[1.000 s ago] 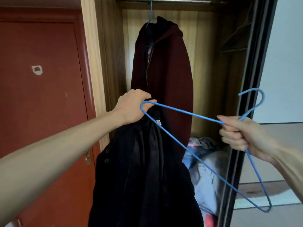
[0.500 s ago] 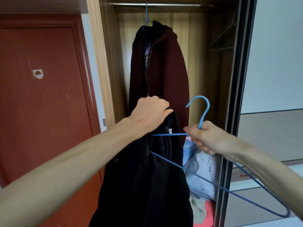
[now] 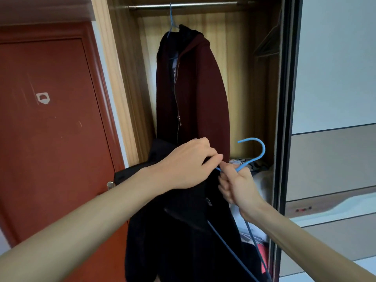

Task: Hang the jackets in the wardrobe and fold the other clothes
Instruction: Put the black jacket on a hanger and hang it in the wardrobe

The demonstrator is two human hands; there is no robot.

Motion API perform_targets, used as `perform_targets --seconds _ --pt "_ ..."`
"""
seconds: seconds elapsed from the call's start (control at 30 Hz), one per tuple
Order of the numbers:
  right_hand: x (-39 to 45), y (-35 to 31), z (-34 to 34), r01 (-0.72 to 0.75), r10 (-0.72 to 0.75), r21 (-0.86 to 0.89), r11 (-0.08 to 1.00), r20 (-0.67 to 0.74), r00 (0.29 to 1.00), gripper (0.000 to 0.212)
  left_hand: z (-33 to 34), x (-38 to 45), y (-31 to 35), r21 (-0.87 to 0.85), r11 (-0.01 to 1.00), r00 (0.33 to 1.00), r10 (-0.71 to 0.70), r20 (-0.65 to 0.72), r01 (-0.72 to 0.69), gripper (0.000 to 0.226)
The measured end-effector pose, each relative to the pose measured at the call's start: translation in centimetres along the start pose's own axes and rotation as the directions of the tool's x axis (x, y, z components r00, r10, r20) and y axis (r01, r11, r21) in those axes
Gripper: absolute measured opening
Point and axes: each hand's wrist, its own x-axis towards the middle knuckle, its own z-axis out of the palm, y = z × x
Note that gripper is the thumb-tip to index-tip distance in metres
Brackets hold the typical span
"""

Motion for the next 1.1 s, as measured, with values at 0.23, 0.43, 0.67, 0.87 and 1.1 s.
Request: perform_targets --seconds 0.23,0.43,0.67,0.87,1.1 --pt "0.1 -1.0 -2.4 0.129 -0.122 -0.113 0.985 0.065 0.990 0.054 1.5 0.0 -1.6 0.070 0.996 0.998 0.061 0.006 -0.062 0.054" --pt "1.4 -1.4 -5.2 -0.006 0.034 -0.088 0.996 0.318 0.948 0.052 3.4 1.0 -1.7 0.229 0.971 0.979 0.115 -0.171 -0.074 0.056" --pt "2.8 5.9 -8.7 -0.159 0.242 -0.232 0.960 0.393 0.887 0.043 3.8 1.4 -2.6 0.057 0.998 0.953 -0.021 -0.304 0.040 0.050" --pt "0.3 11.0 -6.1 0.090 0.037 -0.262 0.961 0.445 0.895 0.025 3.3 2.5 -1.8 -0.018 0.995 0.960 -0.095 -0.262 0.093 0.045" --pt "-1.5 14.2 -5.5 0.531 -0.492 -0.735 0.421 0.307 0.815 0.078 2.7 2.0 -1.4 -0.182 0.977 0.942 -0.160 -0.296 0.109 0.034"
